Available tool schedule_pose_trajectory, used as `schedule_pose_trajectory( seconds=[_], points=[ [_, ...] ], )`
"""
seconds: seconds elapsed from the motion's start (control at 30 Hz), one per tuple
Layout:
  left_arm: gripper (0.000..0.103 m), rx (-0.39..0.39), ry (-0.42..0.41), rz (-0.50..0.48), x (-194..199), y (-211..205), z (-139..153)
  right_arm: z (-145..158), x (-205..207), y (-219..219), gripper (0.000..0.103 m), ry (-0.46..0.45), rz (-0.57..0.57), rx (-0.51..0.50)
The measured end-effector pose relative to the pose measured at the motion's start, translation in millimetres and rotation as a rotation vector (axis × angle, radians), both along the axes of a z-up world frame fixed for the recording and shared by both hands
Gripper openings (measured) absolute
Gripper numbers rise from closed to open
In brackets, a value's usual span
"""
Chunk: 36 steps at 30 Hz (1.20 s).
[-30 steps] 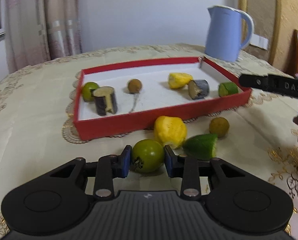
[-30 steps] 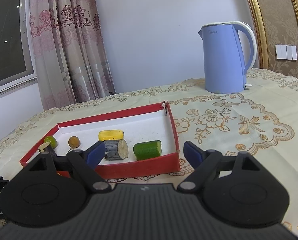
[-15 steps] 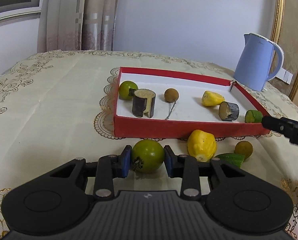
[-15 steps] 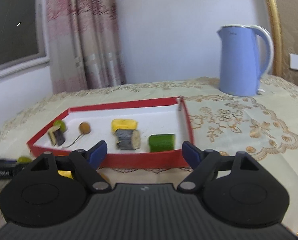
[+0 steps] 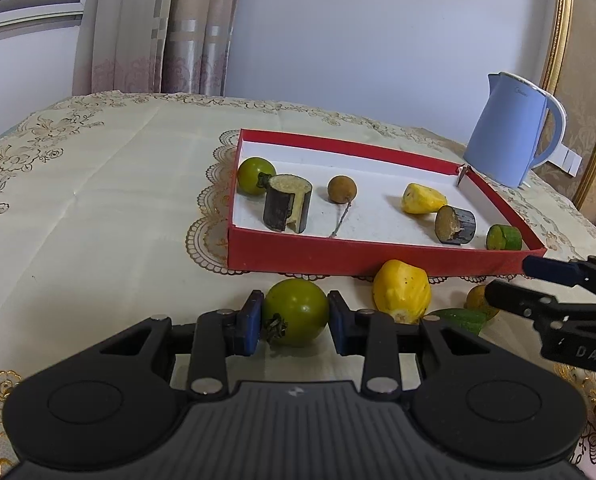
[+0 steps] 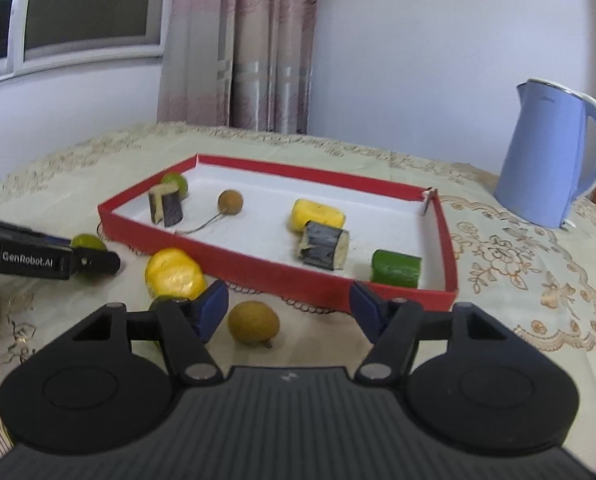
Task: Organize fruits
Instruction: 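Lift the green tomato with the left tool while the right tool grasps a brown round fruit, then lower the green tomato into the tray with the left tool while the right tool holds the fruit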
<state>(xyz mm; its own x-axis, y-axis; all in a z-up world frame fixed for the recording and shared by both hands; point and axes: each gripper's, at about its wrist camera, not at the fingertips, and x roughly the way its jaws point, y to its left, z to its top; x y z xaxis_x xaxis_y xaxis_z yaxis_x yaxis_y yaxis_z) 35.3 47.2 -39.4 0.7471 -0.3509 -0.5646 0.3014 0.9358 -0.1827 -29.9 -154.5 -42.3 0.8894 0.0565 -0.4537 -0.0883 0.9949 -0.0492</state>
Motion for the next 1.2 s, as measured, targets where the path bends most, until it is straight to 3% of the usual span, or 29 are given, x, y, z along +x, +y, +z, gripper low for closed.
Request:
schedule_pose_trajectory(
  seconds=[0.3, 0.53, 0.77, 1.07, 1.2],
  points=[
    [0.033, -0.005, 0.001, -0.007, 0, 0, 0, -8, 16, -2, 0.043, 0.094, 0.064, 0.052],
    [0.033, -0.004, 0.0, -0.01, 0, 0, 0, -13, 25, 4, 0.029, 0.148, 0.089, 0.03],
    [0.033, -0.005, 0.0, -0.01, 0, 0, 0, -12, 24, 0, 0.029, 0.133, 0.063, 0.049],
    [0.033, 0.028, -0.025, -0.002, -6, -4, 6, -12, 22, -34, 0.029, 0.104, -0.039, 0.206],
    [0.033, -0.001, -0.029, -0.003, -10, -5, 22, -14, 23, -41, 0.029, 0.106, -0.049, 0.239]
  ],
)
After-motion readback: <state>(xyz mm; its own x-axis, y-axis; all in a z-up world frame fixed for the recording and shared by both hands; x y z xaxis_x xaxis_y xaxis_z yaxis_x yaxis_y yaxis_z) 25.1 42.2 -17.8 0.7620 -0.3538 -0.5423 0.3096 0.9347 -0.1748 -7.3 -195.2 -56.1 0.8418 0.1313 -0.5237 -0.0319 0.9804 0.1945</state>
